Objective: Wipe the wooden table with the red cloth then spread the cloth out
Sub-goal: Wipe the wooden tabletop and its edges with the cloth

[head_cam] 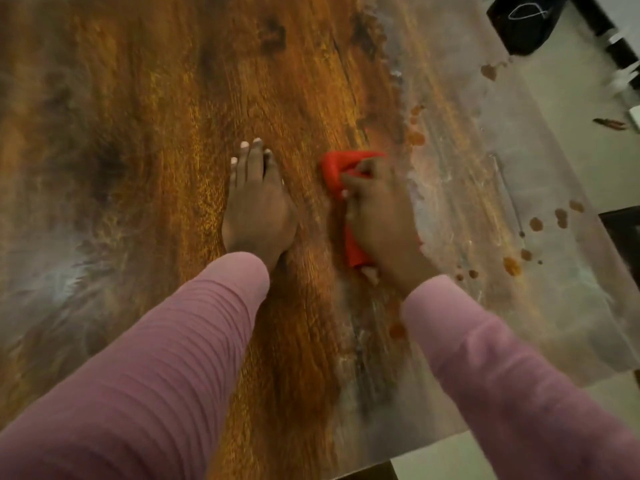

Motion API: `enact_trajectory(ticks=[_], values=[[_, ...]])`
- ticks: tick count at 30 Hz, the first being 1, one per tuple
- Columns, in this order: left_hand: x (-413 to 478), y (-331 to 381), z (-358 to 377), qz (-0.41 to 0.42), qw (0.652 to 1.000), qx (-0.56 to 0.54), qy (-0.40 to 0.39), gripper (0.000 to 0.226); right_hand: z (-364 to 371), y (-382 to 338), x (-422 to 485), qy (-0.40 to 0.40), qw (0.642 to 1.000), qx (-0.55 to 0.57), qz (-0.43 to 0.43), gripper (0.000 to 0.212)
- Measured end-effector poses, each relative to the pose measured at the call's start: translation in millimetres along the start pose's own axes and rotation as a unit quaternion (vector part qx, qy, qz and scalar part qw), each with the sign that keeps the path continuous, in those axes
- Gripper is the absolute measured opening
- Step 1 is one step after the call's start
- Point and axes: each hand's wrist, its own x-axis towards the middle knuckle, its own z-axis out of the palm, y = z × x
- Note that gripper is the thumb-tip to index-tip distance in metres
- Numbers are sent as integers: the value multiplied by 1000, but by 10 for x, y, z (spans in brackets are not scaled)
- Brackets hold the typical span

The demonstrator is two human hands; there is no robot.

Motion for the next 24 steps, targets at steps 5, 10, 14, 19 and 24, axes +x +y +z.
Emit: enact_trajectory(ticks=[5,10,14,19,24], values=[[17,2,39,13,1000,-14,16,52,-100,234,105,62,984,13,167,31],[19,10,32,11,1000,-13,16,50,136,-461,-449,25,998,50,31,27],[-7,3,14,13,1000,-4,14,50,-30,-65,-402,22,999,15,42,29],[-10,2,29,29,999,-10,20,51,-180,239,-230,67,983,8,173,30],[3,21,29,23,999,-1,28,51,50,-379,-742,35,997,44,48,27]])
